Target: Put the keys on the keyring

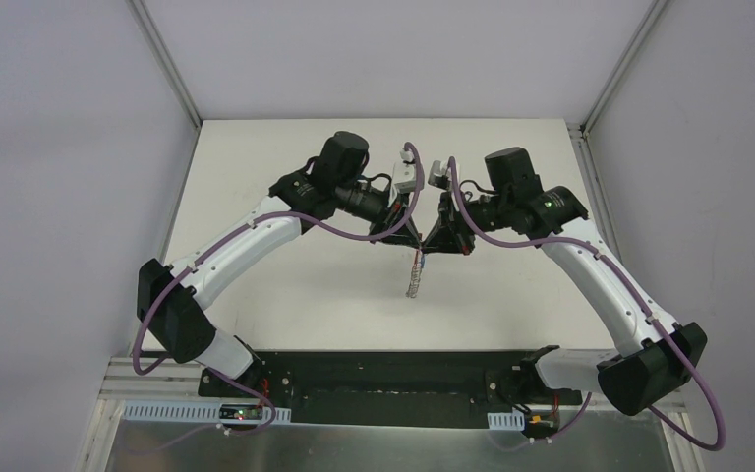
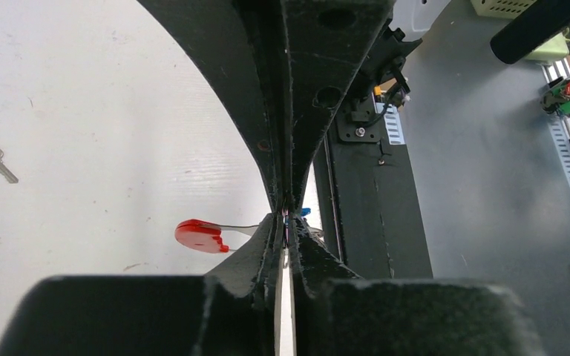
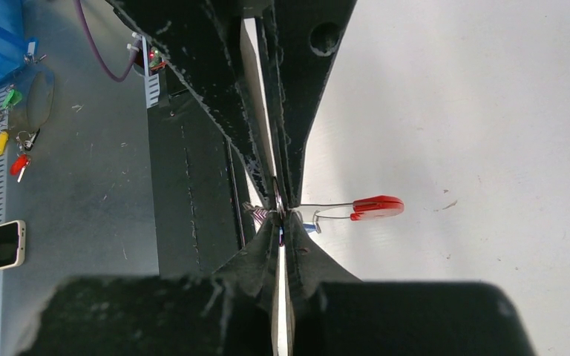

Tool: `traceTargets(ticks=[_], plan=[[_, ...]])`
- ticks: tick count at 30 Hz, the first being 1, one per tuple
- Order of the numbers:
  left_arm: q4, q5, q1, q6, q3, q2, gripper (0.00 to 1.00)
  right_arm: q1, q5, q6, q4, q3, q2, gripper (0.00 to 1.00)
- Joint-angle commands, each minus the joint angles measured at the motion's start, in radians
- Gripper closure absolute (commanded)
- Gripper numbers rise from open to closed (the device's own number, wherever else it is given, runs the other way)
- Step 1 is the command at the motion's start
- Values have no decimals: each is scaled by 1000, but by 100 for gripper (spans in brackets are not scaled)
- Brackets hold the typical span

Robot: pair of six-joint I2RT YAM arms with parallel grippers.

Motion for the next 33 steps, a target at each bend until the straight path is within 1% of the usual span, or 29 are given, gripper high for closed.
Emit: traceTargets(ticks=[1,2,5,7,9,11,14,15,17,20,23,25,33], plan=[[33,17,-8,-11,42,3,98,5,-17,1,39,4,-13,100],[33,17,-8,-13,42,2,100,4,-16,2,40,1,-16,100],[38,27,-1,-30,38,-4,100,0,-9,3,45,-13,-30,100],[64,46,8,-58,22,-16,100,-11,-16,5,57,-28,-52,91],[110,69,19,-101,-1,-31,100,-30,-32,14,70,-46,-77,80],[156,89,27,-150,-21,-43,100,-55,-54,23,82,-60,-104,73],[245,115,30,-212,-54,-58,100,-87,-81,33,110,-85,-140,67],[270,120,30,-258,-65,-62,100,-93,-85,35,118,-92,-150,66],[304,130,30,-286,-81,-64,100,-99,-93,36,122,-96,-154,64],[324,131,30,-301,-94,-67,100,-105,-115,36,123,-93,-156,63],[345,129,30,-327,-101,-68,100,-106,-130,36,121,-90,-149,65],[373,130,30,-340,-101,-66,100,-107,-139,34,119,-93,-143,67],[385,131,30,-348,-101,-64,100,-106,-149,32,122,-105,-129,80]])
